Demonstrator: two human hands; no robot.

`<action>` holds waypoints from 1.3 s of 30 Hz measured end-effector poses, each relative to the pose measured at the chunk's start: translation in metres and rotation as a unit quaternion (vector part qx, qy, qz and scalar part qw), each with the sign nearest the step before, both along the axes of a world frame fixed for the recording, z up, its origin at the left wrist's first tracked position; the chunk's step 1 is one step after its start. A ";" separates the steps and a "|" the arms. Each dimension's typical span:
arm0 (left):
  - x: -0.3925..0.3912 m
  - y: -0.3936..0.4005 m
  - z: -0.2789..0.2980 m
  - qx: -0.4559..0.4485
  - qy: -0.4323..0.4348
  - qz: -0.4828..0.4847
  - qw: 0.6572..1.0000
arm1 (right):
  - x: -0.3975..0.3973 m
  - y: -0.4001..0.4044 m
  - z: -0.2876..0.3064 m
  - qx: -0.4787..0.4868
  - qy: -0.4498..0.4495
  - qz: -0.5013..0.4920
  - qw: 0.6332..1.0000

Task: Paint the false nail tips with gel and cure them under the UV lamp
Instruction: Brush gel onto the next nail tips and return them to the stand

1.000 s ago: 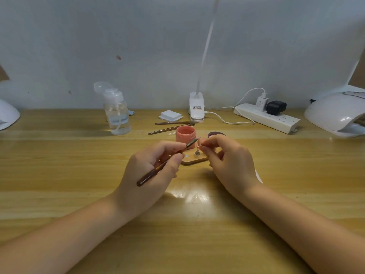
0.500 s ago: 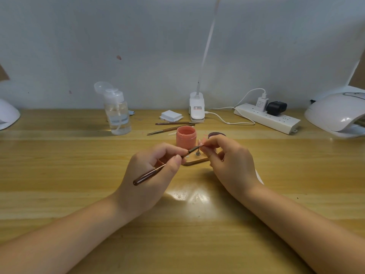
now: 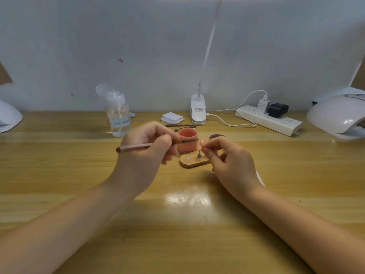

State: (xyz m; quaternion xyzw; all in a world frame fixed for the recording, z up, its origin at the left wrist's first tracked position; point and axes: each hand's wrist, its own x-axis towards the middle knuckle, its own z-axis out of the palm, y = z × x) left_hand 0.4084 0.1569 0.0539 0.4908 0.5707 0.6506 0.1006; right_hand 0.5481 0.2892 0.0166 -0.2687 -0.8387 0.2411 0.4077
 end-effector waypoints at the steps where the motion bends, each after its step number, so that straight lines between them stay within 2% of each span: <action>1: -0.004 0.008 0.009 -0.015 -0.011 0.023 1.000 | -0.001 0.000 0.000 0.000 0.000 -0.001 1.000; 6: -0.028 0.055 0.048 -0.145 0.079 0.118 0.979 | -0.002 0.001 -0.001 -0.003 -0.001 -0.002 1.000; 9: -0.037 0.084 0.061 -0.250 0.116 0.119 0.954 | -0.002 0.001 -0.001 -0.003 0.001 0.002 1.000; 13: -0.038 0.107 0.064 -0.359 0.113 0.111 0.920 | -0.003 0.002 -0.002 0.000 0.000 0.004 1.000; 17: -0.036 0.114 0.055 -0.410 0.119 0.093 0.900 | -0.003 0.003 -0.003 0.006 0.003 0.006 1.000; 21: -0.040 0.110 0.052 -0.391 0.059 0.093 0.914 | -0.002 0.002 -0.004 0.008 0.006 0.003 1.000; 25: -0.056 0.099 0.054 -0.314 -0.081 0.102 0.940 | -0.002 0.002 -0.002 0.008 -0.002 0.005 1.000; 30: -0.071 0.078 0.043 -0.266 -0.214 0.106 0.934 | -0.001 0.001 -0.001 0.010 -0.010 0.005 1.000; 35: -0.080 0.065 0.034 -0.254 -0.237 0.120 0.930 | -0.001 0.001 -0.001 0.014 -0.010 0.005 1.000; 39: -0.079 0.062 0.033 -0.210 -0.272 0.098 0.934 | -0.002 0.001 -0.001 0.014 -0.009 0.003 1.000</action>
